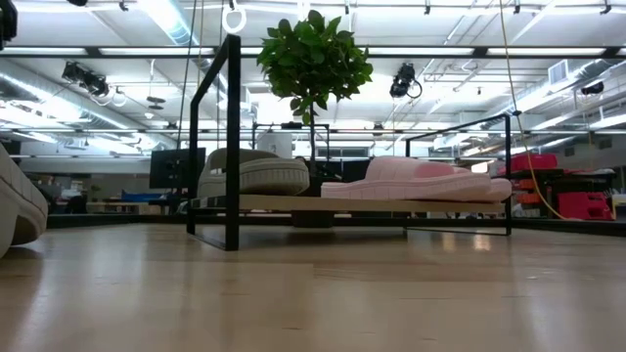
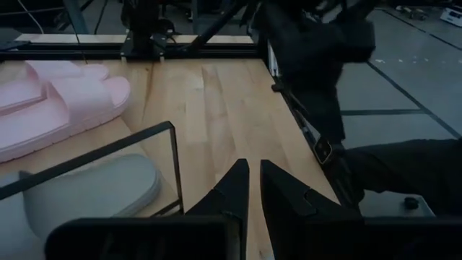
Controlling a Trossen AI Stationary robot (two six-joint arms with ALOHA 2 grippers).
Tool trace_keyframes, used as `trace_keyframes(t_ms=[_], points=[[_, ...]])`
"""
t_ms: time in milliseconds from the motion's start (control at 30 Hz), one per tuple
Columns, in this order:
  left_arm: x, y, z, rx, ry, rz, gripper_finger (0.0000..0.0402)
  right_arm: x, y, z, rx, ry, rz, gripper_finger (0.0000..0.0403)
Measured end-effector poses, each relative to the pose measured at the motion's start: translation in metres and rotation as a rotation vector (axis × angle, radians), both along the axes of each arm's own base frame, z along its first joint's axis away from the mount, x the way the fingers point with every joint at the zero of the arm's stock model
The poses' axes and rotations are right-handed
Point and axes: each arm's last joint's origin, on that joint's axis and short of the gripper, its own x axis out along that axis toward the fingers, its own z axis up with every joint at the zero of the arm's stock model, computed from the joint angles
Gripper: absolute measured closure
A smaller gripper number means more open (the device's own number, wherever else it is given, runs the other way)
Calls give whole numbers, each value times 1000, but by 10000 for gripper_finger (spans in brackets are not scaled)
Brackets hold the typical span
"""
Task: Pick and place slides into the shelf
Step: Put the gray slipper on the shelf
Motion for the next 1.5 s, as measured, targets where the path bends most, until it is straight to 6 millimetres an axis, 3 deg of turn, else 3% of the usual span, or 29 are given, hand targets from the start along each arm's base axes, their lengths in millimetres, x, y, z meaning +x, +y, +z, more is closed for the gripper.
trace_keyframes(t_ms=[433, 800, 1100, 1500], points=[[0, 0, 1, -42, -3, 10, 362, 38, 37, -36, -224, -41, -64, 119], [0, 0, 1, -105, 8, 29, 359, 42, 49, -53, -274, -61, -162, 119], [0, -1, 2, -117, 6, 31, 356, 48, 41, -64, -302, -46, -188, 120], [0, -1, 2, -117, 5, 31, 353, 67, 10, -66, -293, -8, -198, 120]])
